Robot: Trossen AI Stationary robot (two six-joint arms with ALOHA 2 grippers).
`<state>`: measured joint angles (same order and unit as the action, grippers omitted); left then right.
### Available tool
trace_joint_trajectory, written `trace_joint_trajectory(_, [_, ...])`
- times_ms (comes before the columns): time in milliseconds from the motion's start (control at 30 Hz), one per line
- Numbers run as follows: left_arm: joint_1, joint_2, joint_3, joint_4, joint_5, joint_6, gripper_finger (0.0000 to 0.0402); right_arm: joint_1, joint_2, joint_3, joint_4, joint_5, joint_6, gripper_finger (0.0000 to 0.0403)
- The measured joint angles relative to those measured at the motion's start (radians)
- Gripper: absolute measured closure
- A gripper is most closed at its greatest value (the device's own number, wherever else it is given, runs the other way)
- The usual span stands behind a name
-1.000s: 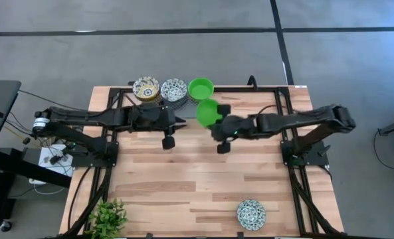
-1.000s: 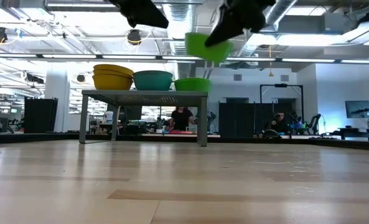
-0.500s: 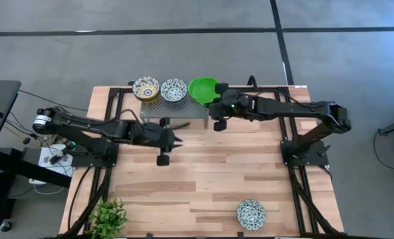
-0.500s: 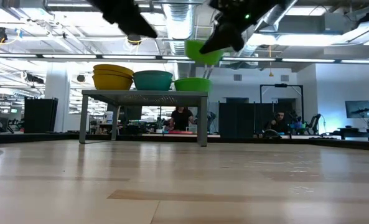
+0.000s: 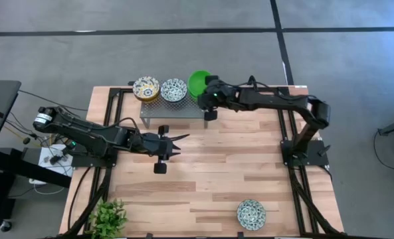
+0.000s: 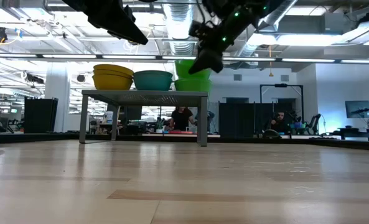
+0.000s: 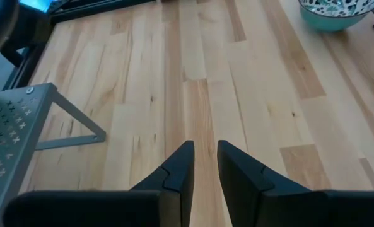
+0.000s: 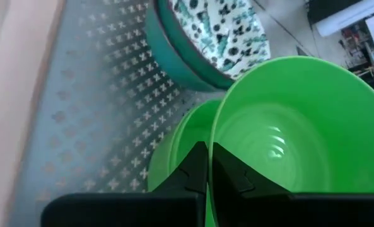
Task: Pick & Place Mini bowls
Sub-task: Stack the green bowl on the green bowl on the shelf
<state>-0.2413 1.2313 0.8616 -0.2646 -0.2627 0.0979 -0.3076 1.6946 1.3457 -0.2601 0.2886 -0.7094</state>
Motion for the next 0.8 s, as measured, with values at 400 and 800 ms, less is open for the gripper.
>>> trace_joint_trajectory(400, [0.001, 0.0, -0.022, -0.008, -0.032, -0.009, 0.033, -0.003, 0.034, 0.067, -0.125, 0.006, 0.026, 0.0391])
trace_joint_trajectory(800, [0.003, 0.0, -0.026, 0.0, -0.045, -0.028, 0.033, -0.003, 0.033, 0.067, -0.142, 0.007, 0.03, 0.0323])
